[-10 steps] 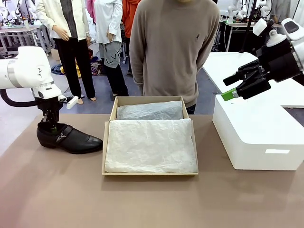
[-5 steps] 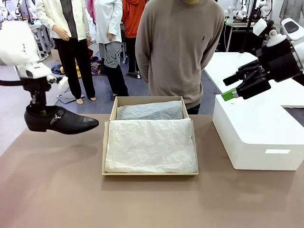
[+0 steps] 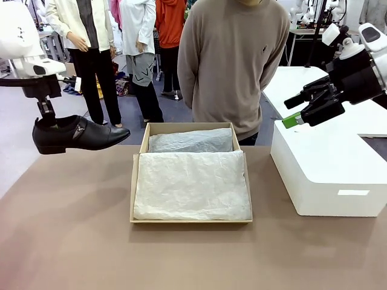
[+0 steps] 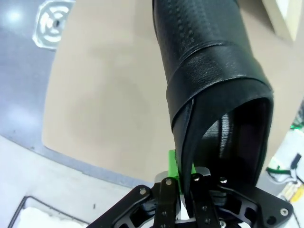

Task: Pack the shoes into the box.
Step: Place the other shoe of the Shoes into the Shoes Box.

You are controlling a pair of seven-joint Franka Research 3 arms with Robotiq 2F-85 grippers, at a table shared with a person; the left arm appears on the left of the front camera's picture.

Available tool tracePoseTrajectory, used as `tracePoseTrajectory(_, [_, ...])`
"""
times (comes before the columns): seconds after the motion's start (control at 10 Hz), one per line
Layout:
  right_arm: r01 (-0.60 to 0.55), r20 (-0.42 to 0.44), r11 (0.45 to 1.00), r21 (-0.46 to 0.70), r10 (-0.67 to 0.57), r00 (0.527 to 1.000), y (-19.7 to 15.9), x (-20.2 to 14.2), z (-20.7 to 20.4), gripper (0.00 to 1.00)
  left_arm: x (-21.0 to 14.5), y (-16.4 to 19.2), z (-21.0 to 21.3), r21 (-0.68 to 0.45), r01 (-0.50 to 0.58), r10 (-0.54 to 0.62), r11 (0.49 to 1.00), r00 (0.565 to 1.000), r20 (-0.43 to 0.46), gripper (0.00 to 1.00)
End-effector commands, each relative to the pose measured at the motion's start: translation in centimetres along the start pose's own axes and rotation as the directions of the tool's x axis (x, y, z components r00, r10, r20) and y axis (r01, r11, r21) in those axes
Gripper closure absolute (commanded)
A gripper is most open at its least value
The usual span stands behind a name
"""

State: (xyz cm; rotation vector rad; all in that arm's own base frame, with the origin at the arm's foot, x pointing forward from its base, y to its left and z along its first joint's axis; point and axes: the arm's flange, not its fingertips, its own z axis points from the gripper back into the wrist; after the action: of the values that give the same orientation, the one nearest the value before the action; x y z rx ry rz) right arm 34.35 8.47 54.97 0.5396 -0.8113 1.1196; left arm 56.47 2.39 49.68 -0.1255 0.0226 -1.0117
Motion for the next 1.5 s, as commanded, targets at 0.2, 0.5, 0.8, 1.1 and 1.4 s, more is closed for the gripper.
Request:
tracePoseTrajectory(0.2, [-0.028,0.034,1.000,0.004,0.028,0.999,-0.3,0.0,-0.3,0.00,0.0,0.0,0.0,0.000,0.000,0.000,1.000,1.000,0.000,1.00])
tracePoseTrajectory(0.5, [-0.028,0.034,1.000,0.004,0.028,0.999,-0.3,0.0,-0.3,0.00,0.0,0.0,0.0,0.000,0.000,0.000,1.000,1.000,0.000,1.00])
tracePoseTrajectory(0.8, [-0.028,0.034,1.000,0.004,0.028,0.999,-0.3,0.0,-0.3,0.00,1.0,-0.4,-1.2,-0.054,-0.127,0.129,0.990,0.991,0.028,1.00])
tracePoseTrajectory(1.1, [-0.028,0.034,1.000,0.004,0.028,0.999,-0.3,0.0,-0.3,0.00,3.0,-2.2,0.0,-0.021,-0.554,0.553,0.832,0.827,0.100,1.00])
tracePoseTrajectory(1.4, [-0.028,0.034,1.000,0.004,0.028,0.999,-0.3,0.0,-0.3,0.00,6.0,-4.9,1.9,0.053,-0.753,0.743,0.656,0.656,0.132,1.00])
